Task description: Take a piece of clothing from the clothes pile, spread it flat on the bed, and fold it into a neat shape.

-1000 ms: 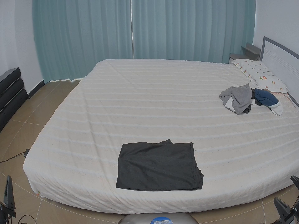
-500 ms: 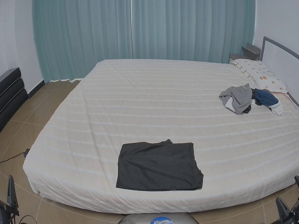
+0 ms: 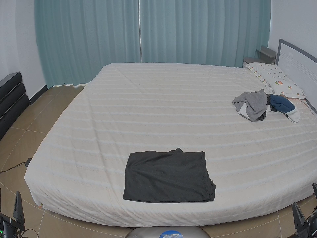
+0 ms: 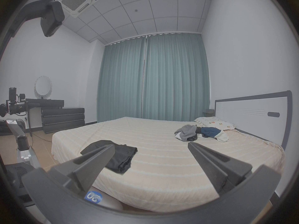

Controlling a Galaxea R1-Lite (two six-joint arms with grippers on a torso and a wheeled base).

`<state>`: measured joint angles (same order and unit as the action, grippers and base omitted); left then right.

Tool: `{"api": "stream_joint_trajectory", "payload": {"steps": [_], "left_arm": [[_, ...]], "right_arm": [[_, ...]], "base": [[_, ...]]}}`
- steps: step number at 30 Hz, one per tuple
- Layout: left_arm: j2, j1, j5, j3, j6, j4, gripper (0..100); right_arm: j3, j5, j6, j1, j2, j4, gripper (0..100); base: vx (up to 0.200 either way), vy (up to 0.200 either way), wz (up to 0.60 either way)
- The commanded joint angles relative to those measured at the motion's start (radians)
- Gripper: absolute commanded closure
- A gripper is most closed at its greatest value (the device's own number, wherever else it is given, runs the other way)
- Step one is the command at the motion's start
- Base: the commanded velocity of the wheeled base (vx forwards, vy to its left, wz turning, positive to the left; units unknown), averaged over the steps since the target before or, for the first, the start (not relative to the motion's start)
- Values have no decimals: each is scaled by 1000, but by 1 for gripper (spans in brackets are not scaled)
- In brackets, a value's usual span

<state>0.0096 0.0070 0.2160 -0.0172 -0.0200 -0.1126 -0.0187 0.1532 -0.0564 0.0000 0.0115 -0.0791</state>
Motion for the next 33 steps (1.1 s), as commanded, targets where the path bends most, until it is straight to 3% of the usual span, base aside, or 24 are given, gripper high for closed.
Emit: {"api": "stream_joint_trajectory", "payload": {"steps": [1, 9, 12, 18, 33], "left_arm": [[-8, -1, 2, 17, -1, 7, 0], [-7, -1, -10, 17, -87, 50, 0], [-7, -1, -50, 17, -97, 51, 0], [-7, -1, -129, 17, -72, 71, 0], [-7, -1, -219, 17, 12, 111, 0]], "right_arm": [[19, 0, 0, 0, -10, 2, 0], [19, 3, 23, 0, -8, 7, 0], [17, -9, 26, -2, -7, 18, 0], [8, -7, 59, -3, -8, 47, 0], [-1, -20, 66, -18, 36, 76, 0]], "base": [[0, 0, 0], [0, 0, 0], [0, 0, 0], [0, 0, 0], [0, 0, 0]]}}
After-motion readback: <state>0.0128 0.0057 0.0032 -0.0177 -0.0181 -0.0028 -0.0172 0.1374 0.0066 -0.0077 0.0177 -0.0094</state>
